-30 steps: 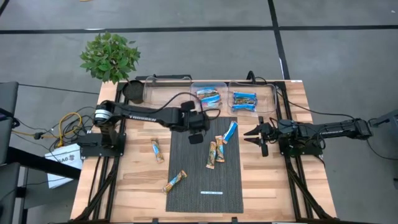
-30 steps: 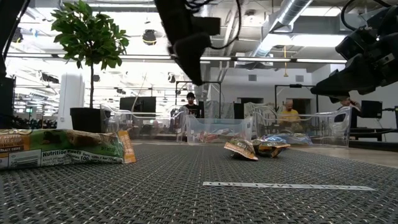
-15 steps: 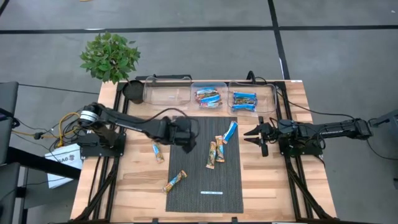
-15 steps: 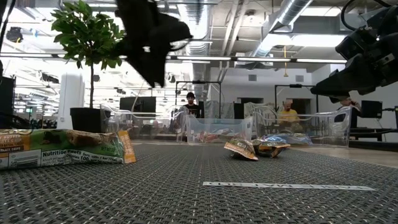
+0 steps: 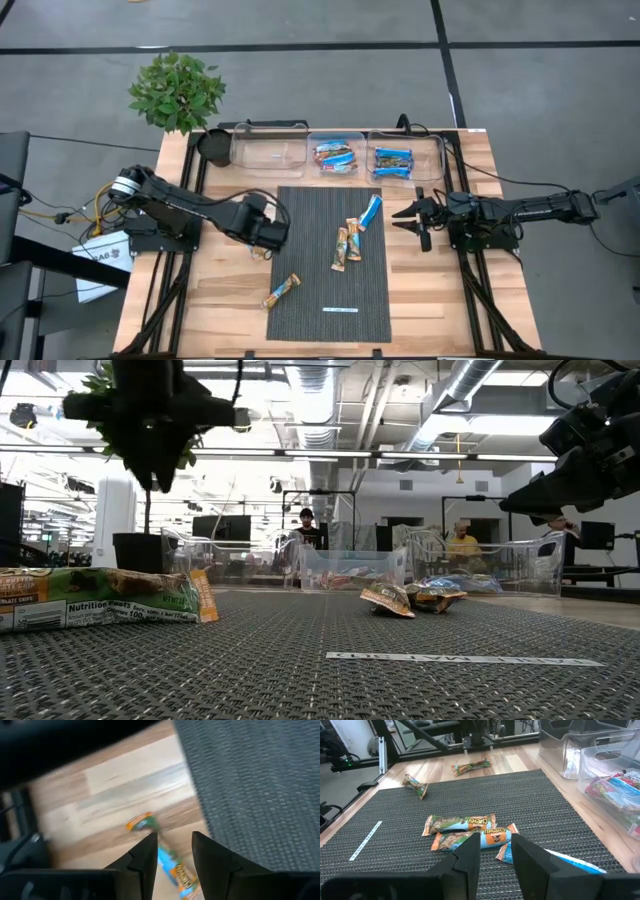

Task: Pick and place Granola Bars by type
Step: Put the orange granola bar into the left transparent bin

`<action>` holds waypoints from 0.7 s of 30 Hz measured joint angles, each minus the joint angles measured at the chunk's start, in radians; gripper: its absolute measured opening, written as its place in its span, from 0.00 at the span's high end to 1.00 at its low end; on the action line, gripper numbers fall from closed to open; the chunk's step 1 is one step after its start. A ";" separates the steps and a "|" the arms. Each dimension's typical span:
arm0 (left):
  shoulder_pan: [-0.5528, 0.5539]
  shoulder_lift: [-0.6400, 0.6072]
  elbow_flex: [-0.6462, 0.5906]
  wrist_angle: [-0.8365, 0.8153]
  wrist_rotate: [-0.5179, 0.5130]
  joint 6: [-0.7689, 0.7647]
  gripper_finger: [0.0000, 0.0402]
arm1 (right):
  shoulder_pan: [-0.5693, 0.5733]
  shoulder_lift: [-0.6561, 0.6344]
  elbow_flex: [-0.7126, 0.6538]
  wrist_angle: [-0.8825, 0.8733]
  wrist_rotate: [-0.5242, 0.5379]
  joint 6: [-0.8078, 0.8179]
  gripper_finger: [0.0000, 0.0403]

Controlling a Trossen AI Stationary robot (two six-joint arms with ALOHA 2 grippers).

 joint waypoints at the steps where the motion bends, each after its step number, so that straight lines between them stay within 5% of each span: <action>1: -0.005 0.000 0.000 -0.021 0.005 -0.029 0.72 | 0.000 0.000 0.000 0.000 0.000 0.000 0.75; 9: -0.039 0.000 -0.007 -0.110 0.012 -0.244 0.71 | 0.000 0.000 0.000 0.000 0.000 0.000 0.75; 21: -0.045 -0.015 -0.279 0.229 0.186 -0.358 0.57 | 0.000 0.000 0.000 0.000 0.000 0.000 0.75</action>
